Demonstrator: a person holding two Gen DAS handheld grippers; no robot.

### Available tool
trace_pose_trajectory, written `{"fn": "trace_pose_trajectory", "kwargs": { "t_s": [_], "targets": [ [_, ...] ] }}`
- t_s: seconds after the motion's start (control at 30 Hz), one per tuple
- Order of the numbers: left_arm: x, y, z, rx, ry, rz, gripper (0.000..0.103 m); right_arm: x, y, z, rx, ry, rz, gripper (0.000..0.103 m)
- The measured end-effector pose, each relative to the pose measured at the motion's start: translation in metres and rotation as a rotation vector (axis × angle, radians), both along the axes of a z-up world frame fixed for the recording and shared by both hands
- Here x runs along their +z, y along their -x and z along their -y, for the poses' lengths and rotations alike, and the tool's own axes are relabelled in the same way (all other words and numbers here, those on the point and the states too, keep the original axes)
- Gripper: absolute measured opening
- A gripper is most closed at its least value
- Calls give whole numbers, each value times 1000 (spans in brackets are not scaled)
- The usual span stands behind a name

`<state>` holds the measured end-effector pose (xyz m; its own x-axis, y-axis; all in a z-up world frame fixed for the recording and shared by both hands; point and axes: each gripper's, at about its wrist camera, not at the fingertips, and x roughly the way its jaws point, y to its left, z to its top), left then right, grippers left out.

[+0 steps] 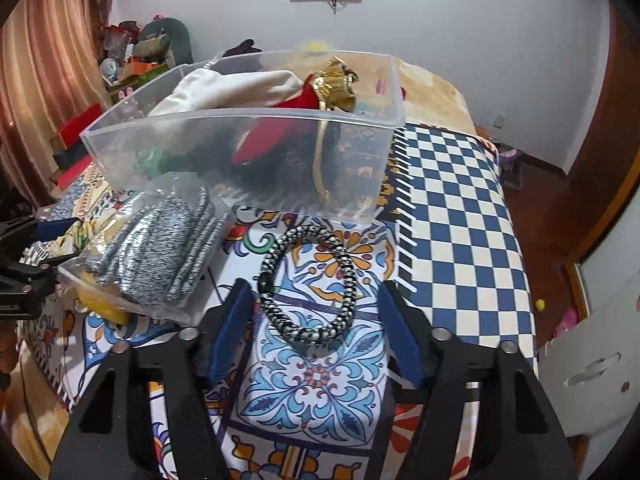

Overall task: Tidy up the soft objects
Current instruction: 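Grasp the floral cloth scrunchie with the left tool while the right tool grasps the beaded bracelet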

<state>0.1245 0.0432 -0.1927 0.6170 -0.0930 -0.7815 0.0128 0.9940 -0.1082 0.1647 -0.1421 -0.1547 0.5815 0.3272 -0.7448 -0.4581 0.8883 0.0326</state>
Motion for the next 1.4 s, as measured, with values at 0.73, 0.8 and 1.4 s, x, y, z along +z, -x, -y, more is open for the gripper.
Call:
{"fn": "trace_pose_trajectory", "kwargs": {
  "t_s": [0.73,0.8,1.4],
  "targets": [
    [35,26,28,-46,-51,105,24,24,16,-5,55,-91,48,15],
    [44,25,26,-46,-41,125,24,31,18,-4,59,-100,70,15],
    [129,-9,10,0,-44,351,24,101,0,-23,87,-196,262,15]
  ]
}}
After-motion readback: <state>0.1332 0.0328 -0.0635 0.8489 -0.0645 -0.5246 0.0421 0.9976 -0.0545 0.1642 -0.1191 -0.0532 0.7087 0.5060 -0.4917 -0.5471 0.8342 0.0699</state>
